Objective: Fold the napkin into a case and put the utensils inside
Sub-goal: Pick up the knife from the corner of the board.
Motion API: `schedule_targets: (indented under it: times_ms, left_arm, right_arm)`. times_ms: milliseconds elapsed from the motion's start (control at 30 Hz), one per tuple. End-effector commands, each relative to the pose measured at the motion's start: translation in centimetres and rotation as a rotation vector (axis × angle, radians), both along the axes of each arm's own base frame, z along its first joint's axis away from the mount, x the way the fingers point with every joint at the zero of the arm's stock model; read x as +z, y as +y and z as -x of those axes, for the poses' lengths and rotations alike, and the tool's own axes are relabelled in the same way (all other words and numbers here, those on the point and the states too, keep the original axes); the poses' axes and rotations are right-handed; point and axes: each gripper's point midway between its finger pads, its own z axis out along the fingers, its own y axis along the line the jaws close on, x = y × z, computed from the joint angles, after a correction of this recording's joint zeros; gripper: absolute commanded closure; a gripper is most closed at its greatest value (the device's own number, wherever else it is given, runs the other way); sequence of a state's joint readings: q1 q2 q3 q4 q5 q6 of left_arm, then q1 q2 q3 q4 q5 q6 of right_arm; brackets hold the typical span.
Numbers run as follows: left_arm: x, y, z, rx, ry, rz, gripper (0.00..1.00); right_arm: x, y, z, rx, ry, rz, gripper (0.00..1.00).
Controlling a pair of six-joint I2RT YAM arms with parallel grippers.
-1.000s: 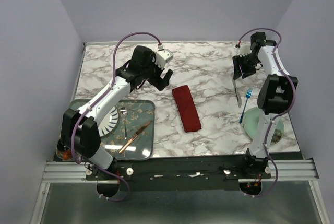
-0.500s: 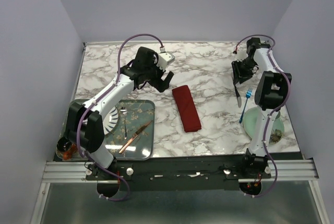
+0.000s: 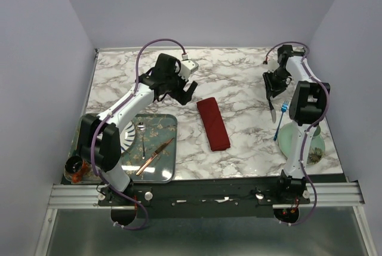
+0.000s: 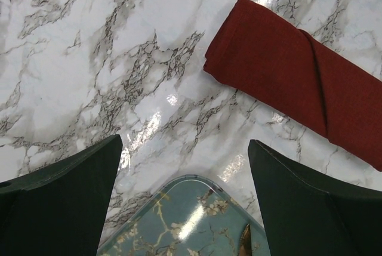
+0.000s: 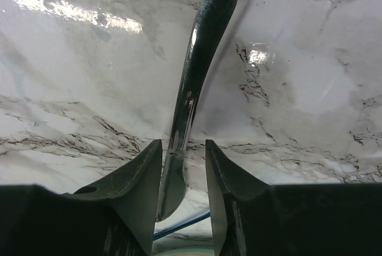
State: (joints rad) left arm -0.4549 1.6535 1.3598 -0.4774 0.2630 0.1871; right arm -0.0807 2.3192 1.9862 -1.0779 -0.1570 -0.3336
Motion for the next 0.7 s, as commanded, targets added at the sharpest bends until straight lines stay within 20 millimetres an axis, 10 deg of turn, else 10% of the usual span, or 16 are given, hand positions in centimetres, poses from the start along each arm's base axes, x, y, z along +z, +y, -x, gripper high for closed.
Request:
schedule_targets:
  times_ms: [0, 467, 667]
  left_arm:
    - [0.6, 0.5, -0.9, 0.04, -0.011, -0.004, 0.01]
    - [1.2, 0.8, -1.5, 0.051, -0.018, 0.011, 0.01]
    - [1.2, 1.2, -1.9, 0.063, -0.018, 0.015, 0.01]
  right_arm:
    - [-1.5, -0.2, 0.3, 0.011, 0.037, 0.049, 0.57]
    - [-1.9, 0.0, 0.3, 0.017, 0.088, 0.074, 0.63]
    - [-2.6, 3.0, 2.9, 0.089, 0.2, 0.015, 0.74]
